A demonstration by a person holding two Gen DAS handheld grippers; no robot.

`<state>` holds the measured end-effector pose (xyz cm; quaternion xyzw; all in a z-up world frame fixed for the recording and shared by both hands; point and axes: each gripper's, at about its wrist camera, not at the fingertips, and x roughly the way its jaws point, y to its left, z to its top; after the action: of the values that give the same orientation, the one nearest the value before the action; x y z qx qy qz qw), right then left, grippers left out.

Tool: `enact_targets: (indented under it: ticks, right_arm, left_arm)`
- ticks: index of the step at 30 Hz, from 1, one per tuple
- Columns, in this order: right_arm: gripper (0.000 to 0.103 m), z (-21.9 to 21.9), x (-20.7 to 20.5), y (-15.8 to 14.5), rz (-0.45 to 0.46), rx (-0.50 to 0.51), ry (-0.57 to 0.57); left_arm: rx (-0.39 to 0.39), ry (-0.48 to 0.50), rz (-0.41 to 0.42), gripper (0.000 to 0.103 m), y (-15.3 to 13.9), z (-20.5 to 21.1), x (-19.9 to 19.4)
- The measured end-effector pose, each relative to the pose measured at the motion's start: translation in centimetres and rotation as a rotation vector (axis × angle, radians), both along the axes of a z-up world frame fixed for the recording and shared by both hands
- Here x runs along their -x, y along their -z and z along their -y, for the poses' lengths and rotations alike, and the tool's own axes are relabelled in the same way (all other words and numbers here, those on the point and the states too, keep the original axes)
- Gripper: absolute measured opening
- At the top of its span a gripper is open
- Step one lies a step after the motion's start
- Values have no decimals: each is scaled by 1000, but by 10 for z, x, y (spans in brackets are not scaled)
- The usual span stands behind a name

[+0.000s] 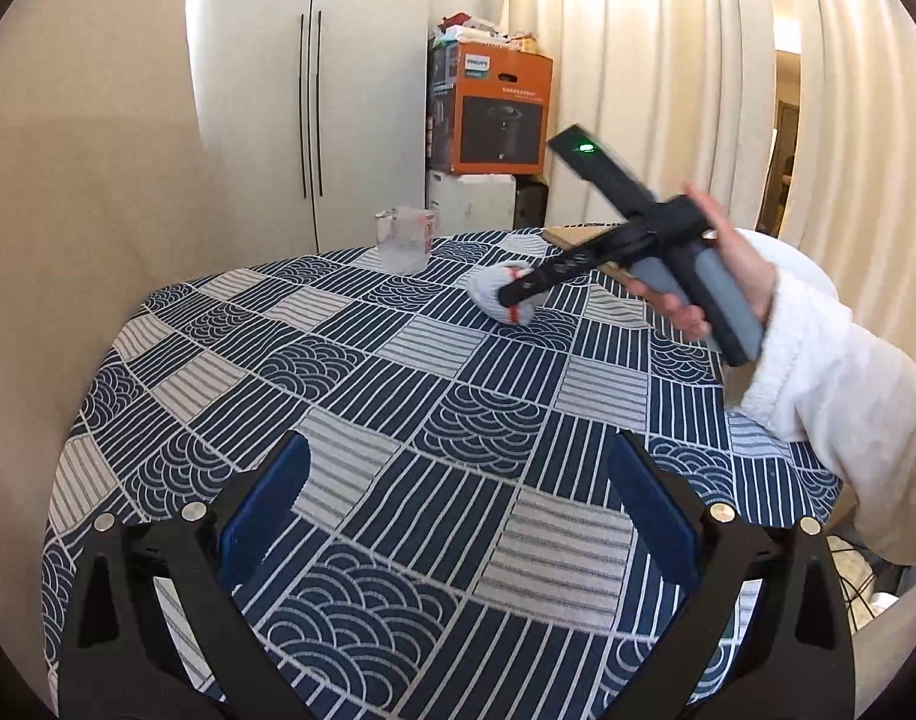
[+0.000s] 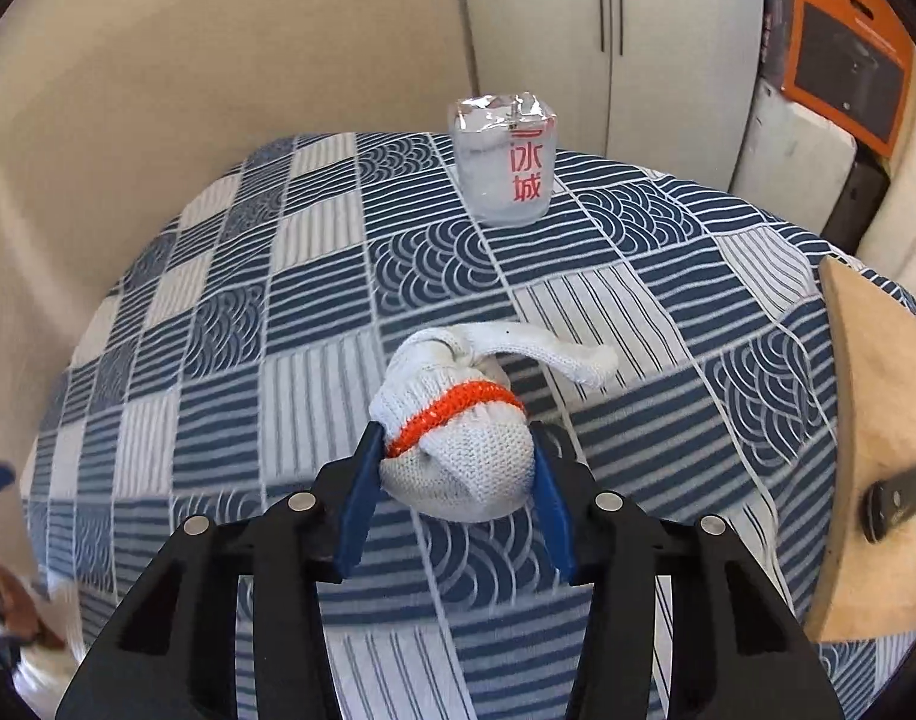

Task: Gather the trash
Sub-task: 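Grasp the white glove with orange band with the right tool, then grasp the clear plastic cup with the left tool while the right tool holds the glove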

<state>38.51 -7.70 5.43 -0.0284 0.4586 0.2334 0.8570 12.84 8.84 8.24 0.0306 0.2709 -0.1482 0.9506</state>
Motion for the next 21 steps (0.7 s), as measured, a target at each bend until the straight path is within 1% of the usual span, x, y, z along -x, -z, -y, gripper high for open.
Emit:
enact_targets:
  ticks: [4, 7, 9, 11, 13, 16, 18, 20, 21]
  right_arm:
    - [44, 17, 27, -10, 5, -46, -48]
    - [44, 29, 49, -19, 32, -56, -88]
    - [44, 38, 61, -25, 50, -73, -100]
    - [44, 50, 71, -31, 71, -104, -108]
    - [44, 61, 76, -36, 93, -131, -104]
    - [44, 84, 76, -37, 108, -220, -85]
    - [44, 99, 71, -36, 117, -253, -57]
    - [44, 112, 67, -36, 128, -264, -32]
    - [44, 118, 65, -38, 141, -268, -16]
  left_arm:
    - [-8, -31, -26, 97, -5, 10, -14]
    - [-2, -50, -39, 97, -11, 19, -25]
    - [11, -61, -44, 97, -15, 23, -30]
    - [50, -57, -60, 97, -21, 29, -39]
    - [49, -74, -56, 97, -26, 35, -47]
    - [31, -104, -57, 97, -33, 46, -63]
    - [2, -121, -57, 97, -36, 55, -76]
    - [9, -116, -76, 97, -38, 63, -91]
    - [26, -112, -80, 97, -38, 65, -100]
